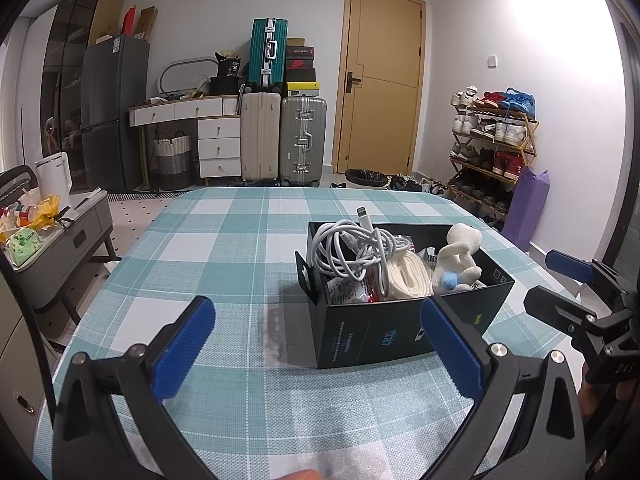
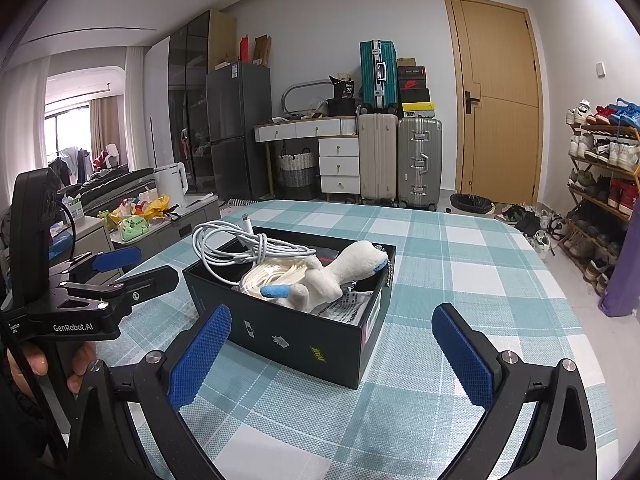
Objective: Organize soft objects
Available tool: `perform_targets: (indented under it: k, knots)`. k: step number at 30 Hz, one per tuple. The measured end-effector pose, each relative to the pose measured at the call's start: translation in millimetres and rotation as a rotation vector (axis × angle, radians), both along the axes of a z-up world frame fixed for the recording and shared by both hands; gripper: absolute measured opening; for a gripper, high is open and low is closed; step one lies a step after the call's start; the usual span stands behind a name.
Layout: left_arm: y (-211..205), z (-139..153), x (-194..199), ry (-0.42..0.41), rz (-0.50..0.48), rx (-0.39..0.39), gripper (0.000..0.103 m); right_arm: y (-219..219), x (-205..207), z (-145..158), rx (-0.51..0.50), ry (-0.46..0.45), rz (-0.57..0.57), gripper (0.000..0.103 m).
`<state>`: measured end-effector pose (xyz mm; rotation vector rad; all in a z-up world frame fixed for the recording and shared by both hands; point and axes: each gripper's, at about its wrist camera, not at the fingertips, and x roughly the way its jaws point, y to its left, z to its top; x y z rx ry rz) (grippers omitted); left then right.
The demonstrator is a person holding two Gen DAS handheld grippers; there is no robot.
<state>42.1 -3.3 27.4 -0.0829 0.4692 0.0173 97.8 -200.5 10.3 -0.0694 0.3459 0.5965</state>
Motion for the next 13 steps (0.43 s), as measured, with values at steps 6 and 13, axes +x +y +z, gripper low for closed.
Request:
perform_targets:
  k: [6,13]
  knots:
    - [0.0,-0.1,0.0,0.0,0.0,0.0,0.103,0.2,-0.1,-0.2,0.0,0.001,0.001,0.102]
    - [1.6,-0.6,-0.9,0.001,0.004,-0.003,0.103,1.8,-0.5,0.0,-0.003,0.001,0.005,0.102]
